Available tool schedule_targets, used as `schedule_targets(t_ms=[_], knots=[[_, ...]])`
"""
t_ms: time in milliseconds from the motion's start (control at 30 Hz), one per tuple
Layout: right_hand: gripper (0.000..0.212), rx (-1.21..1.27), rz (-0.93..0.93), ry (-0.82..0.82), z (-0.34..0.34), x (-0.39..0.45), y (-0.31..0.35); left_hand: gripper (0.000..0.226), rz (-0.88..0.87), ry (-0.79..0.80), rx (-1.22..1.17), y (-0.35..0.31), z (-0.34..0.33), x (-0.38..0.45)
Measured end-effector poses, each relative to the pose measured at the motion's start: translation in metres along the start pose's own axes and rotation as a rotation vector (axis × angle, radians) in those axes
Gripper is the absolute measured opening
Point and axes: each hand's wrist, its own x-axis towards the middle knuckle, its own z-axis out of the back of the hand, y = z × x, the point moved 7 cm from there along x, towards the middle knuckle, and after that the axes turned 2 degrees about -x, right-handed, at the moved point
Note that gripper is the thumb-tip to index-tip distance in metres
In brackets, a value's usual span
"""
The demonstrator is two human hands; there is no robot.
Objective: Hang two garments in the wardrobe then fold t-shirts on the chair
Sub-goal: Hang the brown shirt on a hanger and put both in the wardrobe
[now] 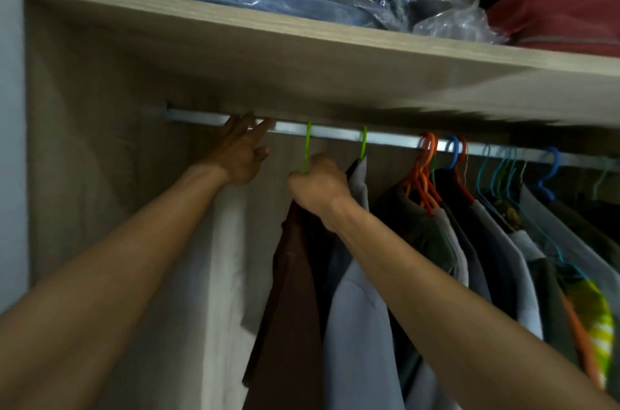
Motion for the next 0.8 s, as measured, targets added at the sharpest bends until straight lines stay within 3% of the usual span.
schedule_targets(t_ms=[133, 300, 633, 800], knots=[[0.061, -0.015, 0.126, 0.032, 0.017, -0.022, 0.012, 0.064, 0.129, 0.03, 0.02, -0.004, 0.023, -0.047], [0.046, 0.068, 0.317, 0.041, 0.031, -0.064, 0.021, 0.064, 0.253, -0.045, 0.152, -0.016, 0.07, -0.126], [0.031, 0.313, 0.59, 0.453, 0.005, -0.214, 0.058, 0.049, 0.49, -0.105, 0.394, -0.102, 0.161, -0.339], [0.03, 0.383, 0.769, 0.504, 0.007, -0.294, 0.122, 0.042, 0.494, -0.172, 0.599, -0.139, 0.231, -0.422]])
